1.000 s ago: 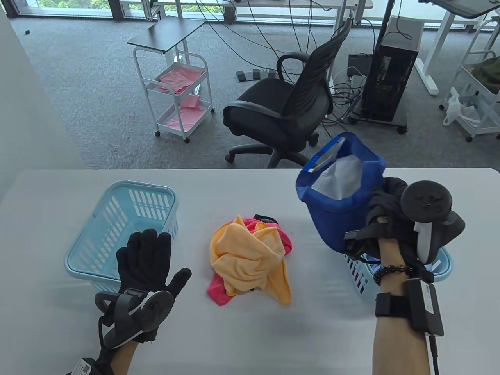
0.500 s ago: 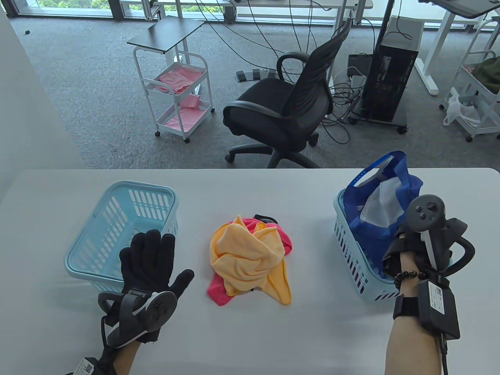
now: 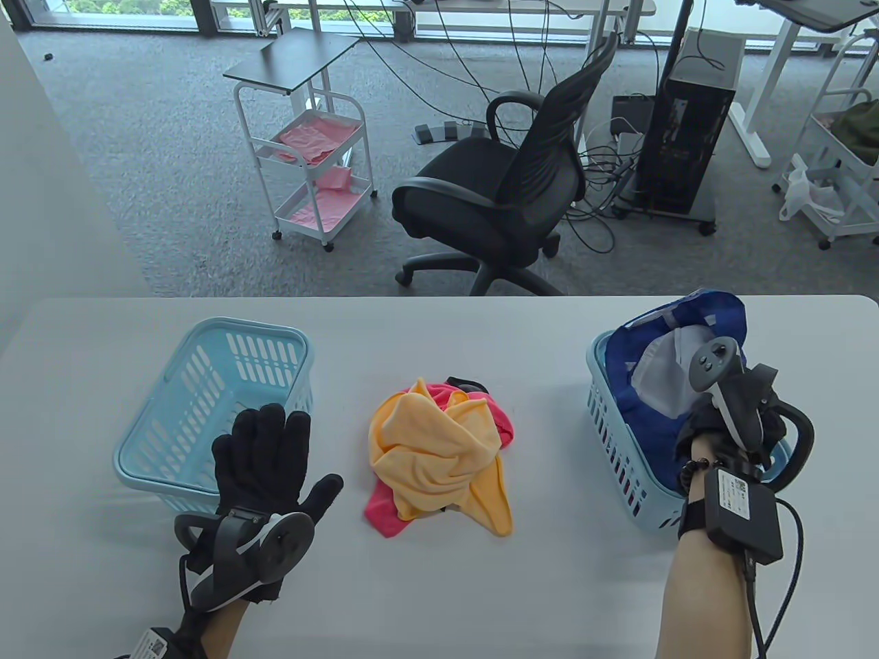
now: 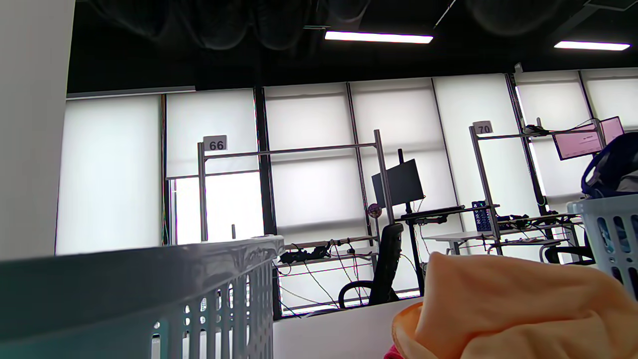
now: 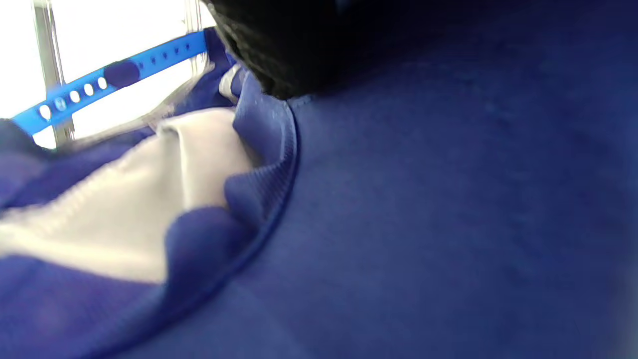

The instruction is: Sort apparel and towels into hand baskets

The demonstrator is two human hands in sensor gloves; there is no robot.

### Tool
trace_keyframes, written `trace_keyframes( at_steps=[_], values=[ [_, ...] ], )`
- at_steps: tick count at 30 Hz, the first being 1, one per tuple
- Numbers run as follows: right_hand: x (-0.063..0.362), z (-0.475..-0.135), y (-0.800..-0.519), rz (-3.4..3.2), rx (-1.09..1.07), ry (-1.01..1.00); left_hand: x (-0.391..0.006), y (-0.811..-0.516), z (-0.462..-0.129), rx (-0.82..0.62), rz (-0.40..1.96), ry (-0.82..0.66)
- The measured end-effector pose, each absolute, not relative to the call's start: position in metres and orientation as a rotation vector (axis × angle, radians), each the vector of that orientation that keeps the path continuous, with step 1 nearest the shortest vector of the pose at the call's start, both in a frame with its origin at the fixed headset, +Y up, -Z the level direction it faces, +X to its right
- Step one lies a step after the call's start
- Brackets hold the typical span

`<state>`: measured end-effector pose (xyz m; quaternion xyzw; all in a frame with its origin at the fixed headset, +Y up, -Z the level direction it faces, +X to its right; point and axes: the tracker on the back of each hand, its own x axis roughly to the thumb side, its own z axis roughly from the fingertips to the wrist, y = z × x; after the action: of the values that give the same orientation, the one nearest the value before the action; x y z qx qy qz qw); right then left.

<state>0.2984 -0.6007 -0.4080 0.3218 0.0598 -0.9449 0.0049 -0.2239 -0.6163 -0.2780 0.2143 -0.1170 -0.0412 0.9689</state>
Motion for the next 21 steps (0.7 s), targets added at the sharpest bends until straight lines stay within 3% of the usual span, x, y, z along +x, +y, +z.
trace_keyframes(
  at_steps=[4, 11, 16, 21],
  values=[
    [0.295, -0.406, -0.598, -2.969, 0.998, 0.099, -0.223, -0.617, -0.278, 0.429, -0.084, -0.240],
    [0.260, -0.397, -0.564, -3.008, 0.817, 0.265, -0.221, -0.618, -0.278, 0.423, -0.085, -0.251],
    [0.208, -0.387, -0.547, -3.127, 0.538, 0.357, -0.221, -0.619, -0.277, 0.420, -0.083, -0.257],
    [0.155, -0.373, -0.550, -3.164, 0.216, 0.386, -0.219, -0.622, -0.278, 0.382, -0.089, -0.268]
  ],
)
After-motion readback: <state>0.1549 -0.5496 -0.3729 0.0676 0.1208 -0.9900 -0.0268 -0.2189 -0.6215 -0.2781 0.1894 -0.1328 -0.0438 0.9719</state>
